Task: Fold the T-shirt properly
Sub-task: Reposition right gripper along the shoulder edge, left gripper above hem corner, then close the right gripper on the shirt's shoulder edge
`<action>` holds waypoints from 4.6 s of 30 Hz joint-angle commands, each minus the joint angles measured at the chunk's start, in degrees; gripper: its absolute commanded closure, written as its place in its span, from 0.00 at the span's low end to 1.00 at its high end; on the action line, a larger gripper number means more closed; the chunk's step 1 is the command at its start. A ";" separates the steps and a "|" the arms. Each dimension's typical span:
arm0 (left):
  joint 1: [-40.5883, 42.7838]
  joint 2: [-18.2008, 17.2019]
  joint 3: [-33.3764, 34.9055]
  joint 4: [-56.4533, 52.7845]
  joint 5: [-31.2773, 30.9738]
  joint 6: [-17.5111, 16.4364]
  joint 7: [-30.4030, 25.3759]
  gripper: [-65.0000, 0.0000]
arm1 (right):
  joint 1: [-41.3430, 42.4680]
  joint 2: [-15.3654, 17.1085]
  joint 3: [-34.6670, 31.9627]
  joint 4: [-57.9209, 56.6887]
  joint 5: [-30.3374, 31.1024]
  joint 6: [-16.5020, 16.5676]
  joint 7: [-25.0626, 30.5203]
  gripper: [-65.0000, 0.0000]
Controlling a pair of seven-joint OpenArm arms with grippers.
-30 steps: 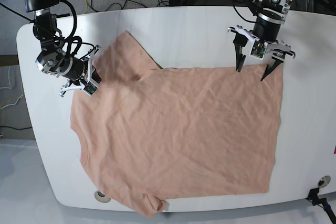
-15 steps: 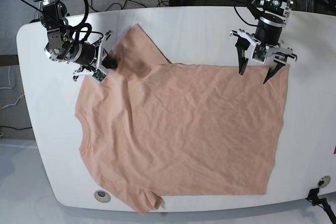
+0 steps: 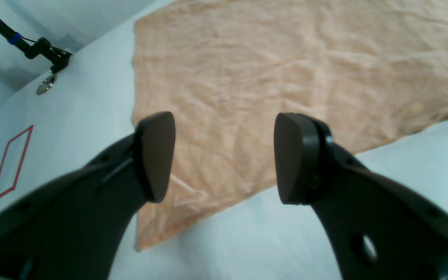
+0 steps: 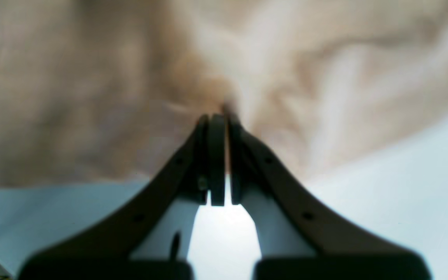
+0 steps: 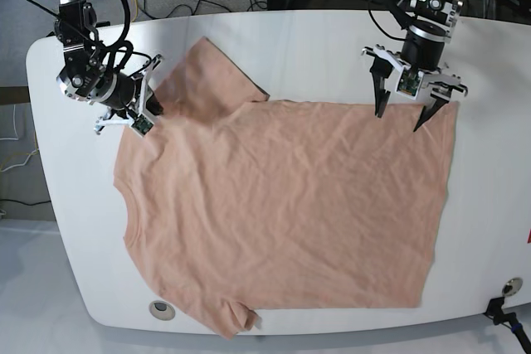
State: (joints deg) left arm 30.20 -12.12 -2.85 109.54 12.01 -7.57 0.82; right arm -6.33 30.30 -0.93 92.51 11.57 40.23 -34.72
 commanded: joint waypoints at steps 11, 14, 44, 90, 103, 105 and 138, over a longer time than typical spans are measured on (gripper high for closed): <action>-0.09 -0.41 -0.18 1.01 -0.19 0.58 -1.30 0.41 | 0.31 -2.04 6.07 1.95 0.43 -0.36 0.48 0.97; -0.09 -0.41 -0.18 1.01 -0.19 0.58 -1.30 0.41 | 0.31 -4.94 11.96 1.95 0.25 -0.27 0.39 0.97; -0.44 -0.41 -0.09 0.84 -0.54 0.50 -1.22 0.41 | 0.13 -37.73 43.52 19.01 1.57 -0.23 -25.81 0.50; -4.66 -0.50 -11.61 -0.48 -21.72 0.41 10.39 0.41 | -12.88 -39.30 43.61 10.92 24.43 -0.23 -34.42 0.50; -4.22 -0.50 -16.62 -0.48 -25.68 0.41 11.97 0.41 | -9.54 -39.30 41.76 3.53 24.51 -0.23 -34.34 0.50; -3.78 -0.50 -16.62 -0.48 -25.68 0.41 11.97 0.41 | -9.10 -39.30 41.68 3.53 24.51 -0.23 -34.34 0.50; -3.78 -0.41 -16.27 -0.48 -25.50 0.41 11.97 0.41 | -14.29 -39.30 37.54 -2.00 24.51 -0.23 -34.42 0.50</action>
State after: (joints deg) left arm 26.63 -11.97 -18.96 108.05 -13.37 -7.33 14.15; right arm -18.96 -8.80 37.19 90.43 45.36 42.28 -61.71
